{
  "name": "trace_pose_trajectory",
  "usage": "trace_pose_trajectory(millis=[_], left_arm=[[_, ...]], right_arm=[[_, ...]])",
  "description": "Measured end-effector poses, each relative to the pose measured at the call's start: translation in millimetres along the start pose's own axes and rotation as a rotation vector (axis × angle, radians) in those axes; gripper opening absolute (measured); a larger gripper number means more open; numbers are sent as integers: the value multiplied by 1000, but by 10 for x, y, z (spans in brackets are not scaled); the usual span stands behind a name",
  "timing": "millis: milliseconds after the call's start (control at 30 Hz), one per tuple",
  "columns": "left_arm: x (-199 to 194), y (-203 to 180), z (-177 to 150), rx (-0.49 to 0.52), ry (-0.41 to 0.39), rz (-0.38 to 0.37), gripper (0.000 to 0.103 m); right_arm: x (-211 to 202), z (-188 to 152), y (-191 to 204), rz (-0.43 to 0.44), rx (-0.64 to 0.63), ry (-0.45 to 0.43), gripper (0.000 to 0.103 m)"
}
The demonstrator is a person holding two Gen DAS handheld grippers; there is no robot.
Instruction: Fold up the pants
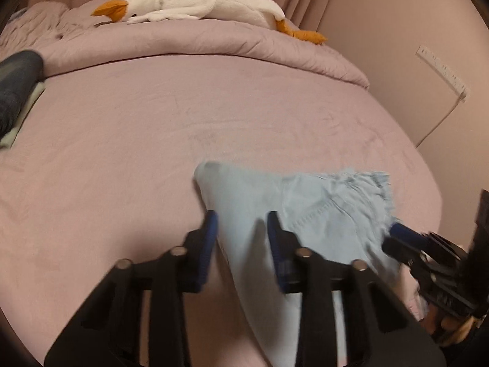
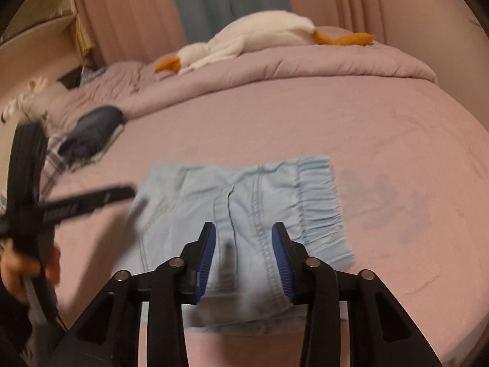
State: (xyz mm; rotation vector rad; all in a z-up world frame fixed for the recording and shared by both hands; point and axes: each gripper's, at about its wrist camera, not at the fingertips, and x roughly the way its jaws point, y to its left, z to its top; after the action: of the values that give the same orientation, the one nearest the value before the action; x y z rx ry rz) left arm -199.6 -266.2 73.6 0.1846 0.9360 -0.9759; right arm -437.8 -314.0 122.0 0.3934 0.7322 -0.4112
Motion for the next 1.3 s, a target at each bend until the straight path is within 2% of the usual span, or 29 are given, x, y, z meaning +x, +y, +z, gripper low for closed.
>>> trace_pose_trajectory(millis=[33,167,267,333,433,533,600,667,733,867,900,933,1000,1100,1167,1233,1300], left_arm=[[75,-12,38,11,9,1,13],[277,-26,142,27,24,16,15],[502,35,135,10,93,30,14],[570,37,114,20,100,30,14],[555,-44,109,79,92,63,14],[437,-76,104,81,76,79,14],[254,-103,87,73,43,53,13],[98,-171,9,83,18,4,13],[13,-249,-116,93,24,-44,13],[109,-306,-587,95,128,-64,15],[113,-288,-709,86,127,-66,15],[33,-253,-825,63,87,-87,15],[-70,-217,-922,16,90,-118,13],[-212,-251,-1039,18,83,-118,13],[-243,-245,-1098,2,92,-122,13],[-244,-232,-1114,-17,97,-128,13],[-200,-230,-1075,-25,103,-131,13]], right_arm=[[27,-13,-21,-17,-1,8,39],[89,-47,-43,-81,-28,27,37],[132,-94,-68,-79,-44,56,36],[203,-122,-29,-72,-58,86,36],[260,-120,-5,-61,-60,103,36],[198,-87,-29,-46,-40,104,36],[98,-29,-57,-23,-17,74,36],[6,62,-61,-18,-15,28,36],[22,145,-61,-37,-25,22,36],[255,165,-141,-63,-14,72,36],[296,156,-148,-66,-15,80,36],[331,135,-139,-70,-25,89,36],[351,116,-95,-84,-47,100,36],[301,180,-19,-111,-55,115,36],[215,245,91,-64,-64,82,36],[217,348,274,78,-80,79,36],[316,436,457,156,-125,102,36]])
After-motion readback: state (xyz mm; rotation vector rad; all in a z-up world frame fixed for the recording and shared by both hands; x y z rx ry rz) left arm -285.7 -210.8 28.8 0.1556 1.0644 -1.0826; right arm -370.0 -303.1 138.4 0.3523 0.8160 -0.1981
